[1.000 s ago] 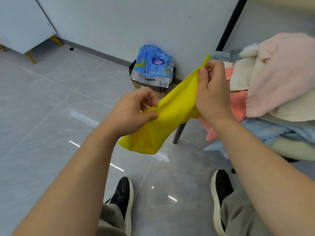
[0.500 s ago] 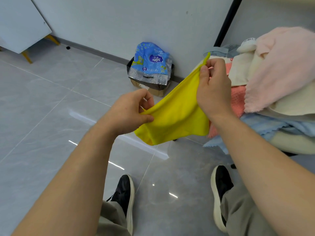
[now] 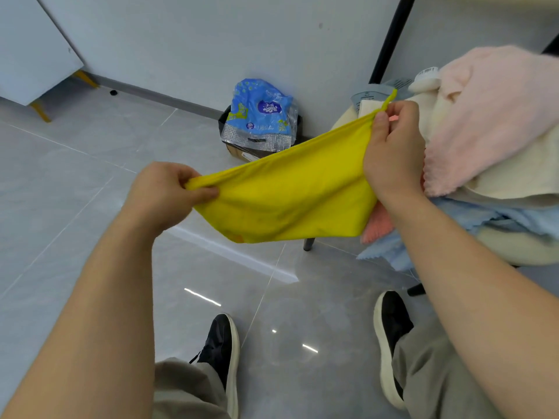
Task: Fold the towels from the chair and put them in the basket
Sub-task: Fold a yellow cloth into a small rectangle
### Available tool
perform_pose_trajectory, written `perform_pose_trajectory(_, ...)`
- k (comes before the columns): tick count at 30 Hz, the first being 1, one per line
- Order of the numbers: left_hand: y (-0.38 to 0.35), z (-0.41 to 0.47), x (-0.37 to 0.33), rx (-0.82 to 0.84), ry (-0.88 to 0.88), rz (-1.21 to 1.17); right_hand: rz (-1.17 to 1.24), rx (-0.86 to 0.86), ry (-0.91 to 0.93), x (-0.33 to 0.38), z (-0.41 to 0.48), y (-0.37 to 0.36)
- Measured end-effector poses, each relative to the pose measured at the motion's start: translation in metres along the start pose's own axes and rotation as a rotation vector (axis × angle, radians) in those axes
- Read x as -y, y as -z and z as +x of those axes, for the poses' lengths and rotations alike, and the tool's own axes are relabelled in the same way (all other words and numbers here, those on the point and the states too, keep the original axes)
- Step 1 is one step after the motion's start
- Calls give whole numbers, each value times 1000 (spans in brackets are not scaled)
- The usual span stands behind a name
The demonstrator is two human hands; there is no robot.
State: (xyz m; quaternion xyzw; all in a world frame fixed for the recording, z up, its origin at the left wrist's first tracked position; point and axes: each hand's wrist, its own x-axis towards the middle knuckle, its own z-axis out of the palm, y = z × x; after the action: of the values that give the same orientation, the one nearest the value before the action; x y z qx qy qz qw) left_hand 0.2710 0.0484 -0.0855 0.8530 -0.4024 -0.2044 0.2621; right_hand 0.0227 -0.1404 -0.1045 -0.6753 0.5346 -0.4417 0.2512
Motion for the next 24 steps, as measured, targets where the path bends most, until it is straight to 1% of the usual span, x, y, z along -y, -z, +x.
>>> perform_pose_trajectory(2, 4, -1, 1, -72, 39, -281, 11, -8, -3, -1, 0, 0)
perform_pose_trajectory(5, 9, -5, -4, -75, 45, -644, 57, -16, -32, -4, 2, -1)
perform_pose_trajectory(7, 11, -6, -8, -72, 9, -806, 92, -7, -65, -6, 5, -3)
perform_pose_trajectory(8, 12, -7, -11, -80, -9, -848, 104, -7, -79, -7, 7, -3)
perform_pose_trajectory(12, 13, -9, -15, -82, -58, -876, 129, -25, -95, -9, 9, -4)
perform_pose_trajectory(14, 13, -7, -13, -67, -58, -860, 136, -39, -107, -12, 10, -5)
perform_pose_trajectory(18, 8, -5, -11, -91, -64, -802, 152, -67, -136, -16, 13, -6)
perform_pose_trajectory(21, 6, -4, -10, -118, -107, -721, 138, -58, -145, -18, 13, -6)
perform_pose_trajectory(24, 4, -4, -8, -115, -168, -589, 119, -50, -151, -19, 12, -6)
